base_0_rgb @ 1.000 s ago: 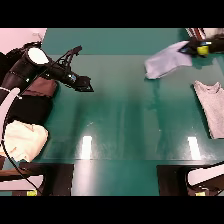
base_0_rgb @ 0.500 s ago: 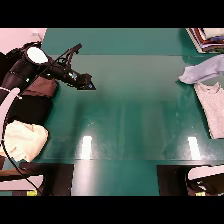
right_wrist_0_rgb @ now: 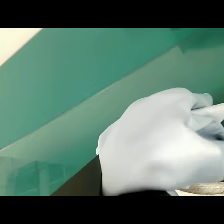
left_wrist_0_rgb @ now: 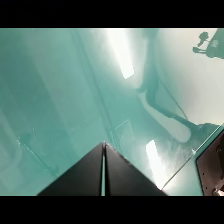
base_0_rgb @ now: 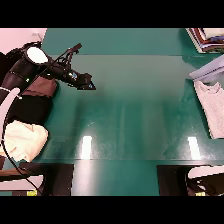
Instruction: Fold the shirts.
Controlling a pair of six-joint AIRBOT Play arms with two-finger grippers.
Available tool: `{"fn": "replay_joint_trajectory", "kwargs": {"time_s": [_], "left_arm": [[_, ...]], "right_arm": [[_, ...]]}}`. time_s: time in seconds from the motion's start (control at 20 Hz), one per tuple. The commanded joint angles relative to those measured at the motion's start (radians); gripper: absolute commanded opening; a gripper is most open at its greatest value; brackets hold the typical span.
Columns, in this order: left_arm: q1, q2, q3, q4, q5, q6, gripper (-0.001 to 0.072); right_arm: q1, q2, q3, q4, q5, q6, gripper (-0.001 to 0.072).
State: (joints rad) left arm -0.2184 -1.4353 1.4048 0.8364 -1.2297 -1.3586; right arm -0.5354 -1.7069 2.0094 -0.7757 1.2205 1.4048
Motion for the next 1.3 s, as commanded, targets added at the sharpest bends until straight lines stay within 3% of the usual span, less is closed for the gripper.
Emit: {"fn": "replay_joint_trajectory", "kwargs": {"time_s": [0.0,0.35,0.85,0.9,1.0,1.1,1.25], "left_arm": [[0.000,0.000,0.000,0.000,-0.005,0.003,0.0027],[0.000,0.000,0.000,0.001,-0.011,0.009,0.0027],[0.000,0.000,0.000,0.001,-0.019,0.058,0.0028],[0.000,0.000,0.000,0.001,-0.019,0.058,0.0027],[0.000,0.000,0.000,0.001,-0.020,0.058,0.0028],[0.000,0.000,0.000,0.001,-0.020,0.058,0.0027],[0.000,0.000,0.000,0.001,-0.019,0.058,0.0028]], "right_arm": [[-0.003,0.030,0.020,-0.065,0.039,0.013,0.0011],[-0.013,0.275,-0.292,-0.361,0.059,0.014,0.0011],[-0.235,0.580,-0.774,-0.380,0.150,0.029,0.0025],[-0.265,0.598,-0.812,-0.380,0.153,0.026,0.0135],[-0.330,0.632,-0.892,-0.380,0.159,0.026,0.0466],[-0.396,0.662,-0.952,-0.380,0.162,0.026,0.0574],[-0.483,0.699,-0.982,-0.369,0.163,0.026,0.0582]]}}
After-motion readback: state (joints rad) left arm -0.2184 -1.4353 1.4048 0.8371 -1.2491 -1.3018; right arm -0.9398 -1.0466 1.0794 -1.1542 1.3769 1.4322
